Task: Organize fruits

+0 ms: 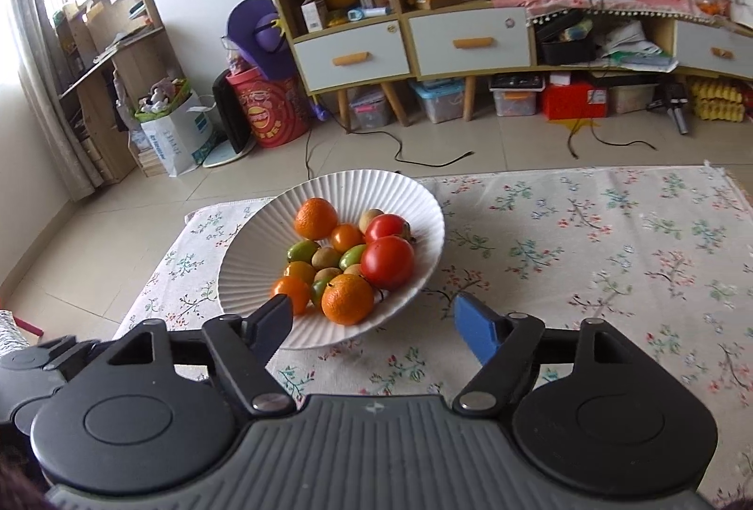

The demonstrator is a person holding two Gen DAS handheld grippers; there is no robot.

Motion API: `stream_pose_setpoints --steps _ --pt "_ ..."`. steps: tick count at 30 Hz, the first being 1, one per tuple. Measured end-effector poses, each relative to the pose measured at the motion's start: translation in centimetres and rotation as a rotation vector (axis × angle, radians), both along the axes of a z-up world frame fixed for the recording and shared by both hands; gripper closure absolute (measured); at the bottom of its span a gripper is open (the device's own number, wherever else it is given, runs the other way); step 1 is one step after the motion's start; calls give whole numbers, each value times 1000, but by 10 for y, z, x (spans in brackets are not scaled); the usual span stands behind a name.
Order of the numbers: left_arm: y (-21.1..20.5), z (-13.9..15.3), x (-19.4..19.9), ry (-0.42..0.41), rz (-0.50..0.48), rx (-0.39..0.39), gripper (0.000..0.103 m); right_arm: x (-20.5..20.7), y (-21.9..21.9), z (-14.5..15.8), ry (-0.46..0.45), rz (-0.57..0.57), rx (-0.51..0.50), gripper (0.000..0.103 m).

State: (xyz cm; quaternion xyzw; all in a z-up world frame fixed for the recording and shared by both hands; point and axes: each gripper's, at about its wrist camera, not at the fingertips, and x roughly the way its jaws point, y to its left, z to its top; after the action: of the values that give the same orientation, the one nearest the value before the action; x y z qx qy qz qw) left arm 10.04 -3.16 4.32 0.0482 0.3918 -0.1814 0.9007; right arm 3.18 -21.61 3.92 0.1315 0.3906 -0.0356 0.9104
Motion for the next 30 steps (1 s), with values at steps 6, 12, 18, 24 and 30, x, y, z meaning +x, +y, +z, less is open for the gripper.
stream_pose_setpoints --steps 6,12,18,24,30 --pt "5 3 -19 2 65 43 3 -18 8 -1 54 -42 -53 21" --pt "9 0 -25 13 94 62 3 -27 25 1 37 -11 -167 8" --pt "17 -8 -19 53 163 72 3 -22 24 -13 77 21 -206 7" --pt "20 -14 -17 64 216 90 3 -25 29 -20 119 25 -195 5" --pt "16 -15 -19 60 213 100 3 -27 35 -22 115 41 -219 4"
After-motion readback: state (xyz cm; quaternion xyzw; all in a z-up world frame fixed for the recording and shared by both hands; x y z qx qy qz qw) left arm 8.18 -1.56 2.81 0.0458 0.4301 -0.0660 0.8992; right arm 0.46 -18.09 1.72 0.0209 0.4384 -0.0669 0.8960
